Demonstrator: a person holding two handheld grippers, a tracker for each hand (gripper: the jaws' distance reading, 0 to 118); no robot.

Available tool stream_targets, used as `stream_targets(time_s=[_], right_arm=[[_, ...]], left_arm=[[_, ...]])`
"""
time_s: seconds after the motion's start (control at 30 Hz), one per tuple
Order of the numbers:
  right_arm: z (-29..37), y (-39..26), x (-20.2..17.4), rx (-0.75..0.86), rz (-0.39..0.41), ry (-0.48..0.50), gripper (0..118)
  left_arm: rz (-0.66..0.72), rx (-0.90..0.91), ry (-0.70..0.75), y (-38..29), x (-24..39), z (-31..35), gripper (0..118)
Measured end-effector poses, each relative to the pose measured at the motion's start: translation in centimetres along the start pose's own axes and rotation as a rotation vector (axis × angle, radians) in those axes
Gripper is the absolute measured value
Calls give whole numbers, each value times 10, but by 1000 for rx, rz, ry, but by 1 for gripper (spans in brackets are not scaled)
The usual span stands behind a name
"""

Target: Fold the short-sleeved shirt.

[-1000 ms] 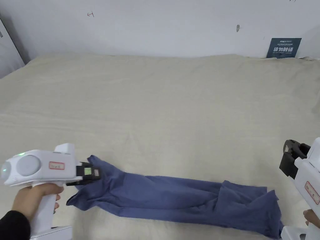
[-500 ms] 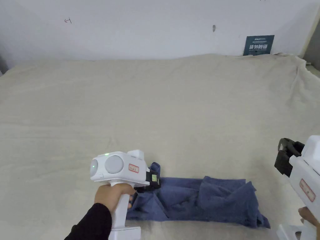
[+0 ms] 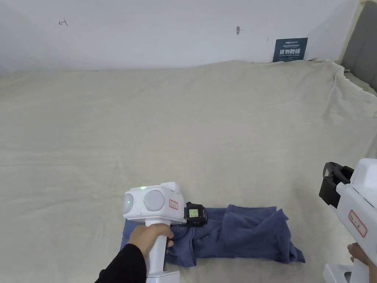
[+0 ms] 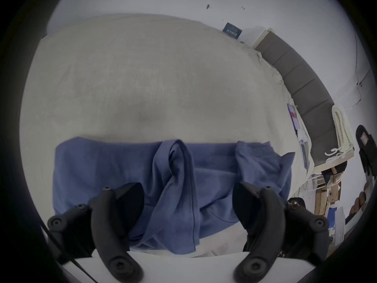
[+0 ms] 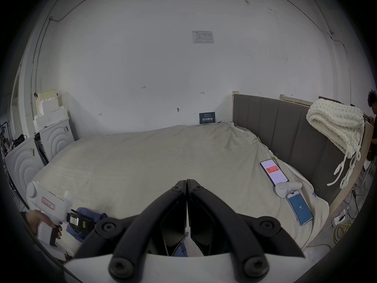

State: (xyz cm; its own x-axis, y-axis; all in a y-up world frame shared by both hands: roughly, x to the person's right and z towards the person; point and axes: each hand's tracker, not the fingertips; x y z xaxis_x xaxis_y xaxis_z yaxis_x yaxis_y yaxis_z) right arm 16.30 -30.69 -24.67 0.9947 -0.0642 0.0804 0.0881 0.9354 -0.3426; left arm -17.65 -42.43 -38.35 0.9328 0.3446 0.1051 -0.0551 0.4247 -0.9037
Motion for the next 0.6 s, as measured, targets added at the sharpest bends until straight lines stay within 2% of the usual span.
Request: stream_targets(time_s=[0.17, 0.37, 0.43, 0.47, 0.53, 0.57, 0.6], right_arm=[[2, 7, -6, 16, 3, 13, 0], [4, 14, -13, 37, 11, 26, 0], [4, 15, -15, 40, 14, 29, 0], [4, 15, -15, 39, 15, 30, 0], [4, 15, -16, 36, 15, 30, 0], [4, 14, -16, 35, 15, 30, 0], [4, 14, -17, 32, 15, 31, 0]], left_arm=[[5, 195, -15, 8, -19, 59, 96], [-4, 346, 123, 8, -63, 93, 92], [13, 385, 143, 4, -78, 93, 73], [8, 395, 154, 1, -83, 90, 57], [-18, 407, 169, -8, -92, 81, 17], [-19, 400, 173, -11, -95, 76, 3], [-32, 391, 181, -14, -98, 69, 0]])
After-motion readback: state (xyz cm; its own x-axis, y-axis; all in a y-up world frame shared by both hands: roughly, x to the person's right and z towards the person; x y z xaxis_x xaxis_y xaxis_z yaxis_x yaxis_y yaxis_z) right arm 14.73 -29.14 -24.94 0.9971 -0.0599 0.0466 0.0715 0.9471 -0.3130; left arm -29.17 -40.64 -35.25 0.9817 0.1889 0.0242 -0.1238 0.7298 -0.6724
